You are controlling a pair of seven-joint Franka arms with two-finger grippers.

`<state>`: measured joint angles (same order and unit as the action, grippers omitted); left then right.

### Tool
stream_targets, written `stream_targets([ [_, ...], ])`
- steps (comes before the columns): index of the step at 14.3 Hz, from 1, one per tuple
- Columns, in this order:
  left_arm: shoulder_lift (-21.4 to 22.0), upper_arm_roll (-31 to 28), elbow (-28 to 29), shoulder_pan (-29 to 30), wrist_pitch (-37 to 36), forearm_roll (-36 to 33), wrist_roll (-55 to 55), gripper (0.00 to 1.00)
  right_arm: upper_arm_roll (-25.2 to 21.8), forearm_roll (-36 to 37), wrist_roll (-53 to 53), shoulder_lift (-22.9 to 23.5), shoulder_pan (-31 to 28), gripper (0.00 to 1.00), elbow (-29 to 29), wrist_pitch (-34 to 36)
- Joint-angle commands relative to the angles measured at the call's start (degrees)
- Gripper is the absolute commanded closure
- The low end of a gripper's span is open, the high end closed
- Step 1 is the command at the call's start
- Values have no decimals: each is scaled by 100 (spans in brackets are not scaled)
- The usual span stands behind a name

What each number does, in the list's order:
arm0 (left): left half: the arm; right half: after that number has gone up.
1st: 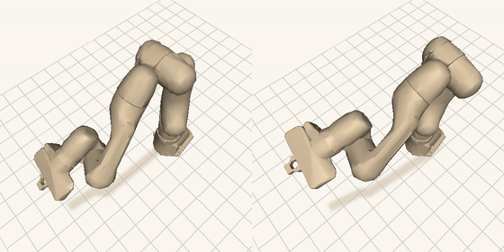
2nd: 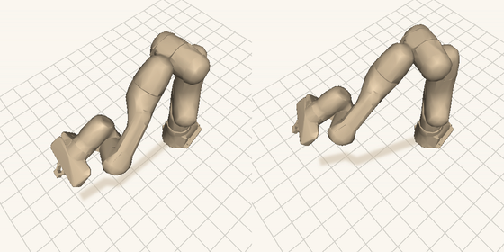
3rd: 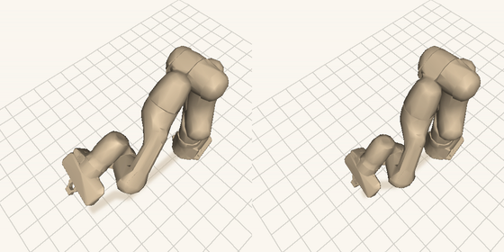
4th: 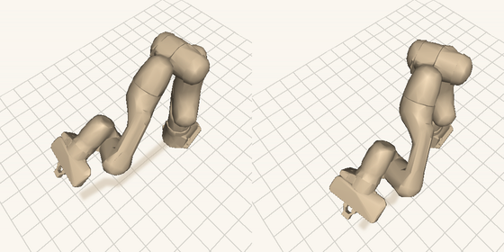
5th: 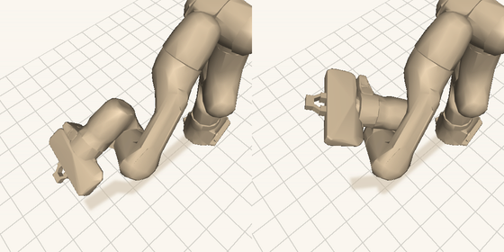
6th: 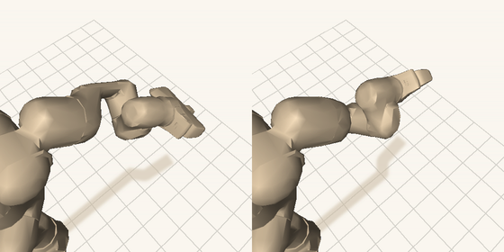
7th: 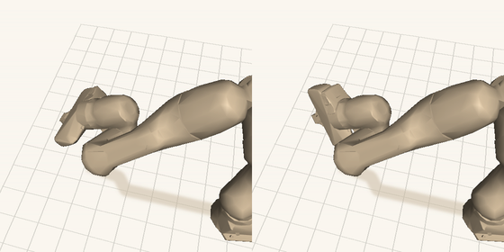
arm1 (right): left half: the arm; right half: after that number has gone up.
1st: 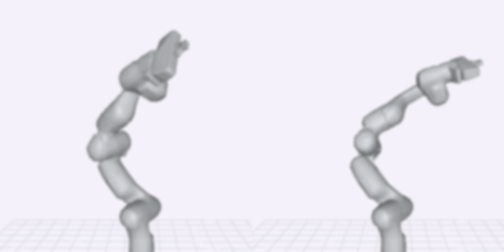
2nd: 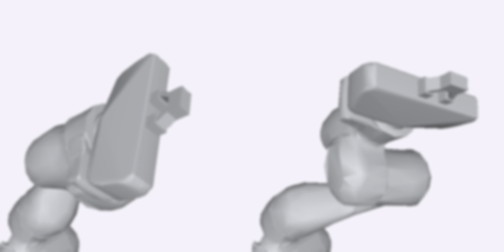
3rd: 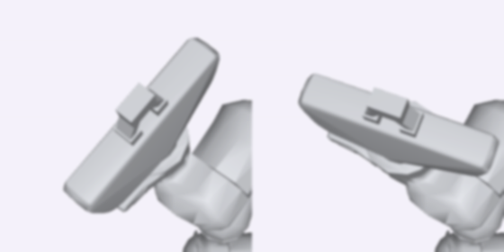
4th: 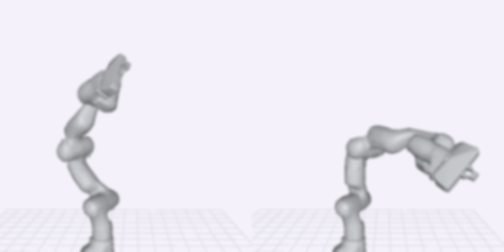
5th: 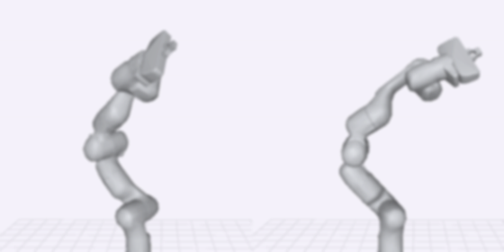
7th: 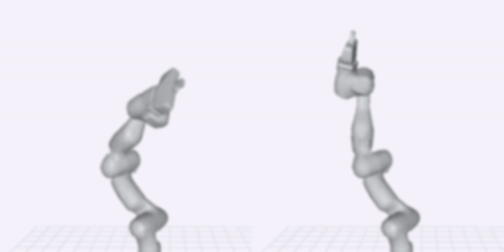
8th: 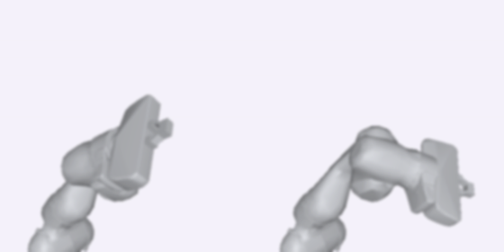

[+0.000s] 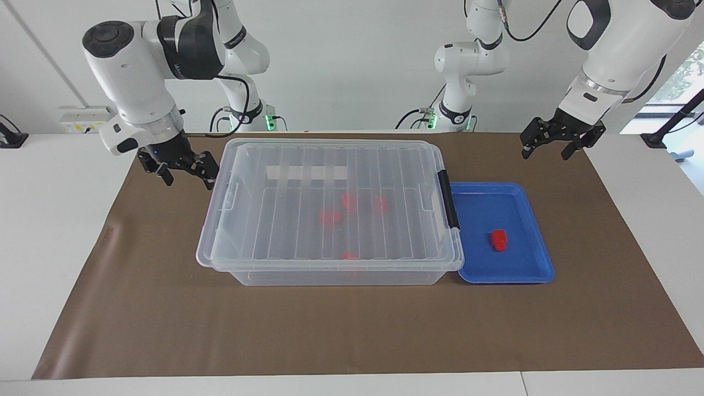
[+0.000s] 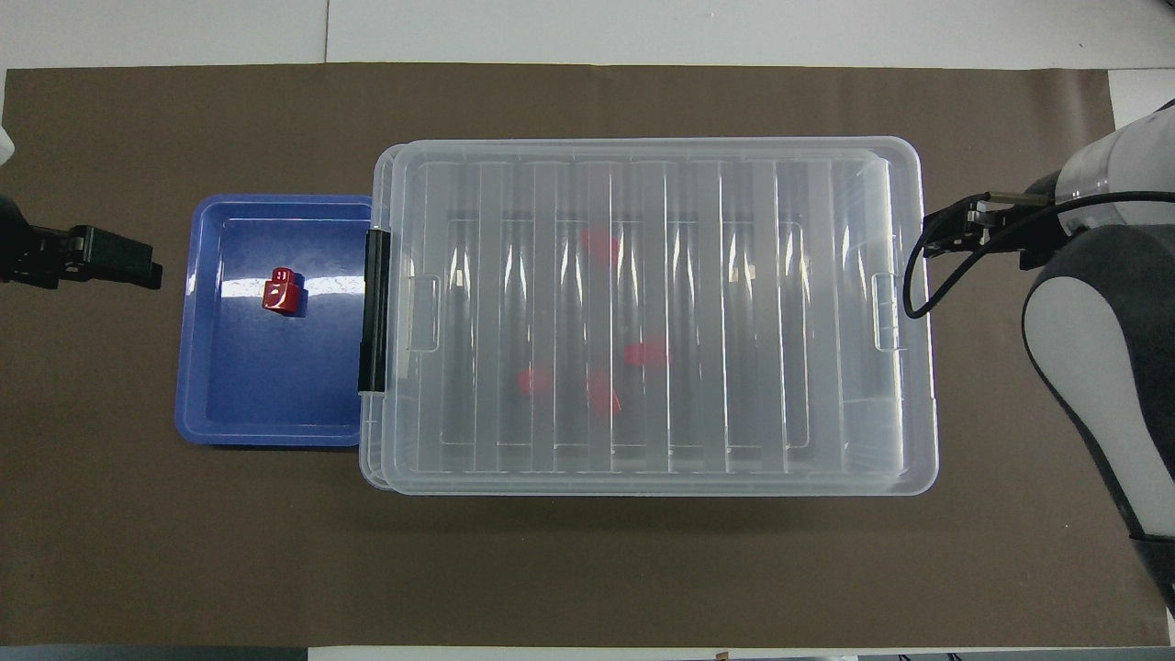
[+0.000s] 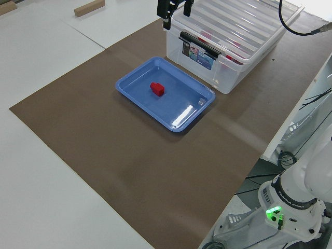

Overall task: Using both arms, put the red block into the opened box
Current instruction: 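Reach the right gripper to the lid edge and push it away from the tray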

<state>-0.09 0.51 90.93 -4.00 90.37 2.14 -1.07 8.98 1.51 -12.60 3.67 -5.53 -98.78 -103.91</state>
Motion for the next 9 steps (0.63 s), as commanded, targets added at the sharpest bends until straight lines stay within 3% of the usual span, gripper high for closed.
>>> stream_targets([
  [1,132,-33,135,22,42,85,-104,0,78,7,-120,72,-45,0,-438,-636],
  [3,132,-33,135,22,42,85,-95,0,156,7,-198,90,-36,0,-677,-955],
  [9,132,-33,135,22,34,85,-95,0,148,7,116,28,-71,0,-1028,-1009],
])
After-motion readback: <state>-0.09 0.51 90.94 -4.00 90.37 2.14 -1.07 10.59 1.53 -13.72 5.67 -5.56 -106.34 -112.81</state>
